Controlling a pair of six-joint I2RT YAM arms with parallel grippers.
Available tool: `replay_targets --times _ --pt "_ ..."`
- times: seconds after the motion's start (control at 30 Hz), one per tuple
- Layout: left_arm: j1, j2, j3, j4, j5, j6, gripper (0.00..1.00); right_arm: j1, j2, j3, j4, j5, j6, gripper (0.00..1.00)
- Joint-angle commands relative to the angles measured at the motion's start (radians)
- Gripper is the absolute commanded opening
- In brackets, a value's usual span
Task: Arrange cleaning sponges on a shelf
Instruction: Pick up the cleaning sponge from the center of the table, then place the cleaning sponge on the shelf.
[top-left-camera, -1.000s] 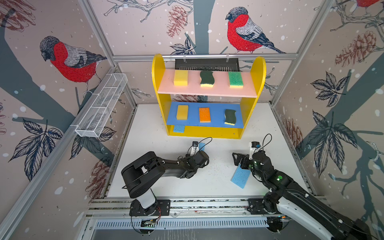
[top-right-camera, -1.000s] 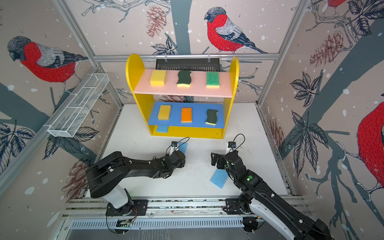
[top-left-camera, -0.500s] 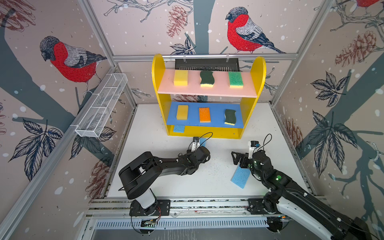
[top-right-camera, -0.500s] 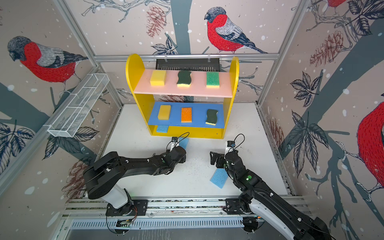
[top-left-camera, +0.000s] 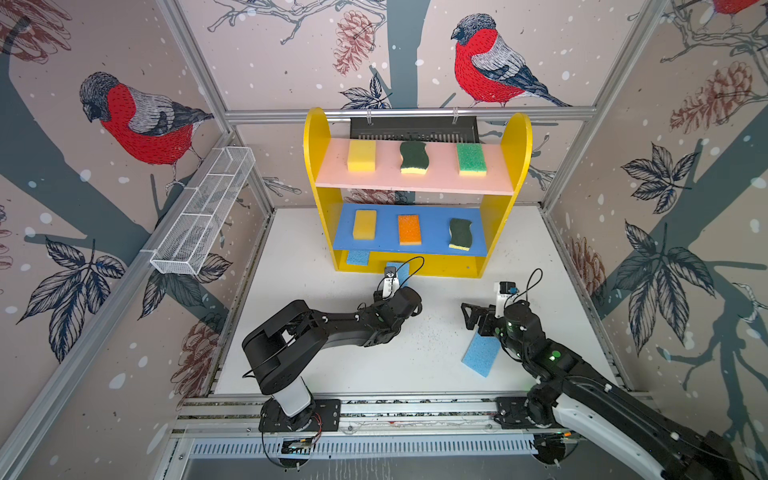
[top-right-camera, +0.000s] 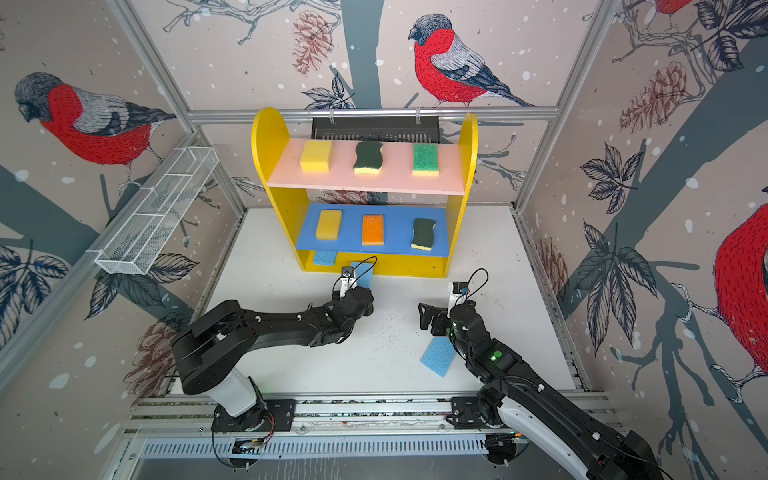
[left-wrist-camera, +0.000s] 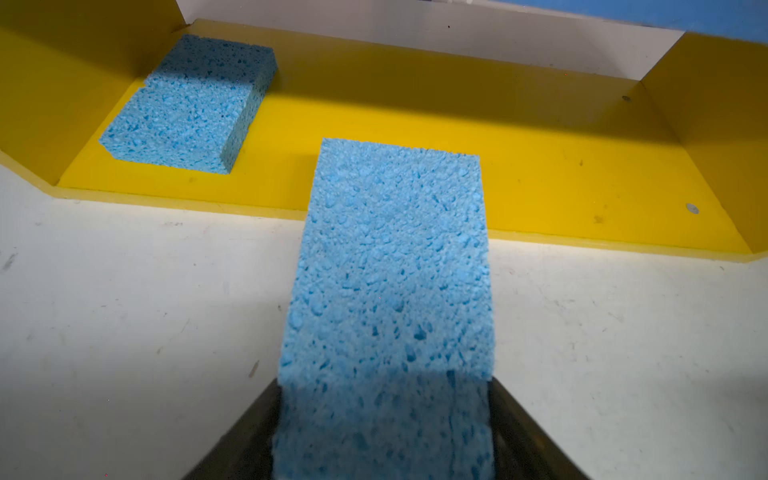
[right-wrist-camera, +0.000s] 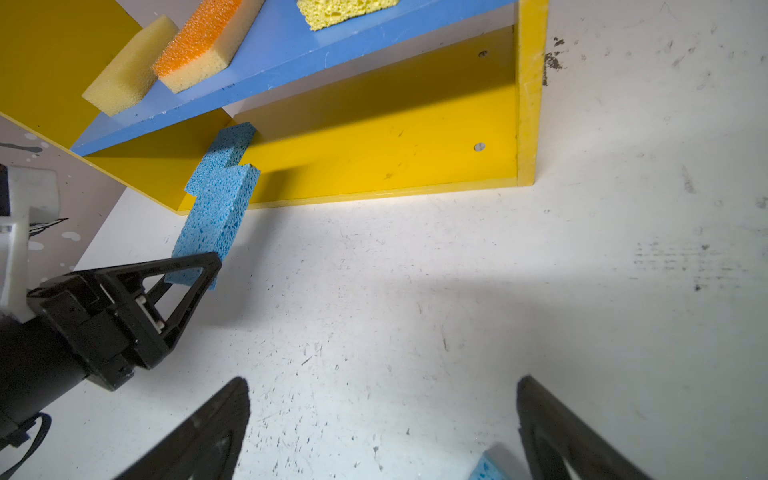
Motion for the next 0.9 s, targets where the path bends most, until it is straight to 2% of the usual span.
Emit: replay_targets --times 0.0,0.87 --pt "0.008 0.032 0.036 0.045 -0.015 0.040 0.71 0.001 -0.002 0.006 0.041 -0.004 -0.027 1.00" --pt "0.096 0.208 0.139 0.223 0.056 0.137 0.71 0.001 0.017 0.023 0.055 -0.003 -0.033 1.00"
